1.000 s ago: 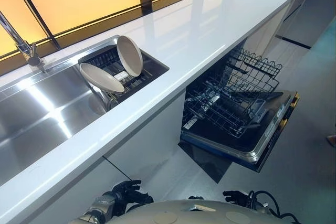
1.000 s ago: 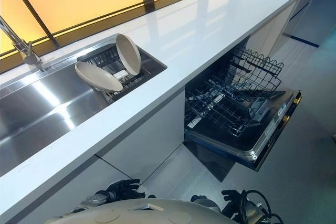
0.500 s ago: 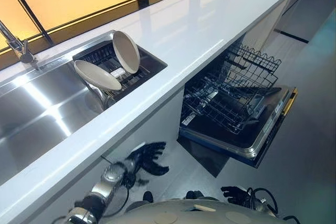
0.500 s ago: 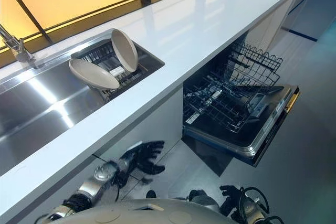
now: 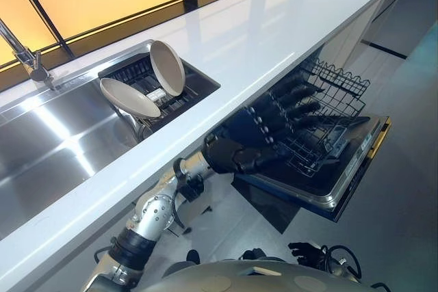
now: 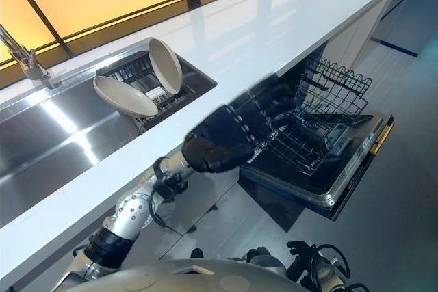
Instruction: Pick up plates and place into dishwasher.
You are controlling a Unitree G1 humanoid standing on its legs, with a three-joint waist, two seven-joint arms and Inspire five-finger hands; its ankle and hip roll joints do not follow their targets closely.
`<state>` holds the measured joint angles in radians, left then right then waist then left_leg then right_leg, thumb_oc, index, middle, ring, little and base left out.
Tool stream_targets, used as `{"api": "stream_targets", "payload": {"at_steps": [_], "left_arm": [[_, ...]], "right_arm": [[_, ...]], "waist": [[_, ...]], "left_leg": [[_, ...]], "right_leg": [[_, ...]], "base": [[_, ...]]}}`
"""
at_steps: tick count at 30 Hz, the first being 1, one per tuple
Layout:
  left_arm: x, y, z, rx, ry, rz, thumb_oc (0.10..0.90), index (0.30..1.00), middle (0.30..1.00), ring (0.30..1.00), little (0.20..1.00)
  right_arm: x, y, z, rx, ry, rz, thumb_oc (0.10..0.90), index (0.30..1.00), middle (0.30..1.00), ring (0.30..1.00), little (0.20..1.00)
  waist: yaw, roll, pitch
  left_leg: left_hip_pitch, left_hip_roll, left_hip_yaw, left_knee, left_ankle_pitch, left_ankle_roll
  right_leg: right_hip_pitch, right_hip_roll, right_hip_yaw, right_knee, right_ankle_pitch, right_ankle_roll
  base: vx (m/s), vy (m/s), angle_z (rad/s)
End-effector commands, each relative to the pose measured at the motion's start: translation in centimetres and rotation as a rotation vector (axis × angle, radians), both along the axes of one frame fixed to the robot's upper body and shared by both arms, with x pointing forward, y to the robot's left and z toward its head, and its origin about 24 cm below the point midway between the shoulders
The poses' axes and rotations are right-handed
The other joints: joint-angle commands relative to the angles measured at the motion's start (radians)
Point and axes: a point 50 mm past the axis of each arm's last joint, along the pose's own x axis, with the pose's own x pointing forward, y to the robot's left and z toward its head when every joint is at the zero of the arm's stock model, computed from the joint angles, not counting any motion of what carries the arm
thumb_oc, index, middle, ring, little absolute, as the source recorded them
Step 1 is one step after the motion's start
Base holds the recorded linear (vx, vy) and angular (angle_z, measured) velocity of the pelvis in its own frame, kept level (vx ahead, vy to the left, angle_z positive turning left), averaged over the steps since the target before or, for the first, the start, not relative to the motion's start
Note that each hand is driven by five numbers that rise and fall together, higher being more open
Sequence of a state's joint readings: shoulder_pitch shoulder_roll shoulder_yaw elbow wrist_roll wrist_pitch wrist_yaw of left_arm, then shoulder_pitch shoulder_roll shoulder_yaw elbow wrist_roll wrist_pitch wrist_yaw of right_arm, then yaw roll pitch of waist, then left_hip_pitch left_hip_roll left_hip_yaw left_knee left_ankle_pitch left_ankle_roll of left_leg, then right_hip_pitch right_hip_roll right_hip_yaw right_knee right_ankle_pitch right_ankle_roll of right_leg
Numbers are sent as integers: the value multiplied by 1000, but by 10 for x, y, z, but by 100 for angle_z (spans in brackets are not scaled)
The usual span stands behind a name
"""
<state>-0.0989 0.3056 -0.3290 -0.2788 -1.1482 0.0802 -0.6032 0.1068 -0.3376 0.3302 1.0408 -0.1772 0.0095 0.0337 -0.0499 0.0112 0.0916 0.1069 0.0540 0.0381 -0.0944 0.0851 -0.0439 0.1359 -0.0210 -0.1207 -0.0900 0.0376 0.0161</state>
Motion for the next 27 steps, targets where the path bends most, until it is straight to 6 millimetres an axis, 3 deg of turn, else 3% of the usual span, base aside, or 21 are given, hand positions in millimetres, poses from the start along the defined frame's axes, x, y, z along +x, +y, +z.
{"api": "stream_targets", "payload": {"at_steps": [1,4,5,7,8,13,20,27], "left_arm": [[14,52,69,-17,-362,513,800,900,900,900,900],[16,94,90,261,-559,961,800,900,900,900,900],[16,96,92,280,-573,986,800,900,900,900,900],[21,122,107,590,-743,1354,800,900,900,900,900],[22,124,108,613,-754,1368,800,900,900,900,900],[31,179,130,1043,-901,1697,800,900,900,900,900],[30,223,148,1459,-1053,1836,800,900,900,900,900],[32,239,167,1796,-1252,1827,800,900,900,900,900]], "right_arm": [[31,42,2,136,-142,12,800,900,900,900,900],[20,40,0,135,-135,-3,800,900,900,900,900],[20,40,0,135,-135,-4,800,900,900,900,900],[16,36,0,129,-125,-10,800,900,900,900,900],[16,36,0,129,-125,-11,800,900,900,900,900],[16,25,1,121,-108,-4,800,900,900,900,900],[14,14,3,101,-103,8,800,900,900,900,900],[19,3,8,87,-103,21,800,900,900,900,900]], "waist": [[51,-28,-4],[63,-27,-15],[64,-27,-17],[70,-22,-34],[70,-23,-35],[68,1,-55],[59,23,-49],[48,38,-46]], "left_leg": [[31,-68,41,19,-149,58],[33,-73,18,19,-145,53],[32,-73,18,19,-145,52],[30,-76,8,17,-141,49],[30,-76,7,17,-141,49],[28,-80,18,15,-139,49],[31,-88,34,18,-142,55],[36,-97,46,19,-147,62]], "right_leg": [[-14,-9,8,47,-64,44],[0,-10,-7,39,-70,45],[0,-10,-7,39,-70,45],[3,-12,-13,34,-72,46],[4,-12,-13,33,-72,46],[-2,-20,-7,31,-68,52],[-13,-33,-1,42,-60,65],[-25,-47,1,53,-51,81]], "base": [[18,-8,10],[33,5,9],[39,21,20],[54,44,20],[58,60,14],[31,82,17],[9,80,-4],[15,55,1]]}}
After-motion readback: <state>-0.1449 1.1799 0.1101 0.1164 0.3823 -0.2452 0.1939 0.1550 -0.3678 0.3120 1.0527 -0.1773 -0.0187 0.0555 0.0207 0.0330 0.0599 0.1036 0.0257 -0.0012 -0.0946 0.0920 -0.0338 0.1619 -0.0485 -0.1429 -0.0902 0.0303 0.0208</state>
